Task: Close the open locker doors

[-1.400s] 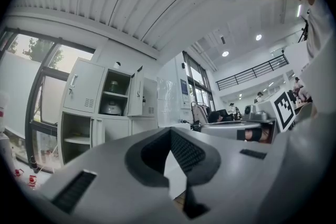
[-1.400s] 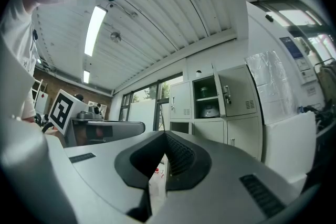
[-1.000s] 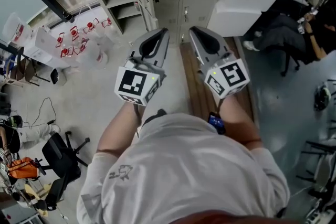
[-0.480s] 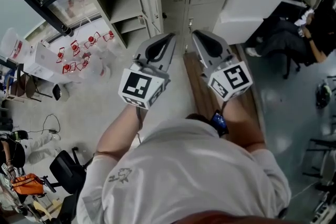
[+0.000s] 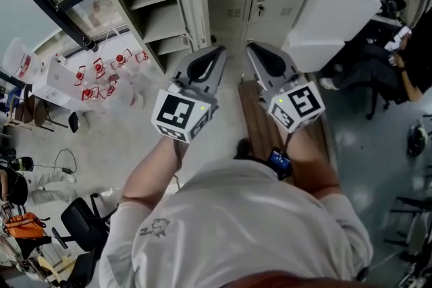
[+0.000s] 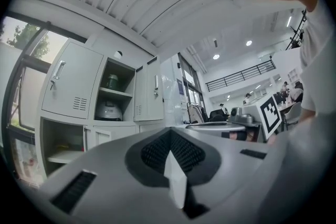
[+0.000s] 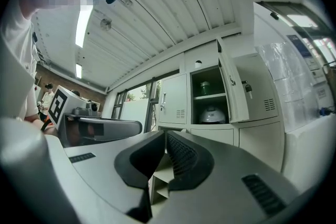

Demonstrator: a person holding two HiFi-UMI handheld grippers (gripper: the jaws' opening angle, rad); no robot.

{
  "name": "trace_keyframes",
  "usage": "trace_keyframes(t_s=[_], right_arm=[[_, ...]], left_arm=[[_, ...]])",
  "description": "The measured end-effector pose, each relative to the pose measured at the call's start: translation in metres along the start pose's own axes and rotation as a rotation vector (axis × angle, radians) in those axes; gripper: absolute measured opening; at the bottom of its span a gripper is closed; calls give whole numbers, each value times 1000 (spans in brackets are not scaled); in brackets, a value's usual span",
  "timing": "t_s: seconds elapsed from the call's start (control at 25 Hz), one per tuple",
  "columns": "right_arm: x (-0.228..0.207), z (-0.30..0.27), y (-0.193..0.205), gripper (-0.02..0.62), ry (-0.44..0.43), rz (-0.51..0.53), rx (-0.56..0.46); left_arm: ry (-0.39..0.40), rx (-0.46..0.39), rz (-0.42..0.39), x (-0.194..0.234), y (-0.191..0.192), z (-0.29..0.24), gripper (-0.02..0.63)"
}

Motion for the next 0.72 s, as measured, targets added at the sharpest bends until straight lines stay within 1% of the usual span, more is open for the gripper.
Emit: trace_keyframes(t_s=[0.16, 0.4, 0.56, 0.72], right_arm=[[-32, -16, -4, -3, -29, 12, -14], [-90, -28, -10, 3, -71, 30, -55], [-127, -31, -18, 24, -111, 38, -77], [-161, -29, -35, 67, -152, 52, -103]], left_arm=[[1, -1, 13, 10, -7, -33, -5], [-53, -11, -15, 23, -23, -86, -5], [-90, -16, -20, 28, -37, -115, -5], [-134, -20, -31, 30, -47, -133, -5]])
Point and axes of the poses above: the fingertips, and each gripper's own axes: z backward along the fingers, x to its left, y out of its underside, the point moved 6 cm from there along z, backward along the fingers, and after that the axes turned 14 degrees about x, right-handed, at the moved point
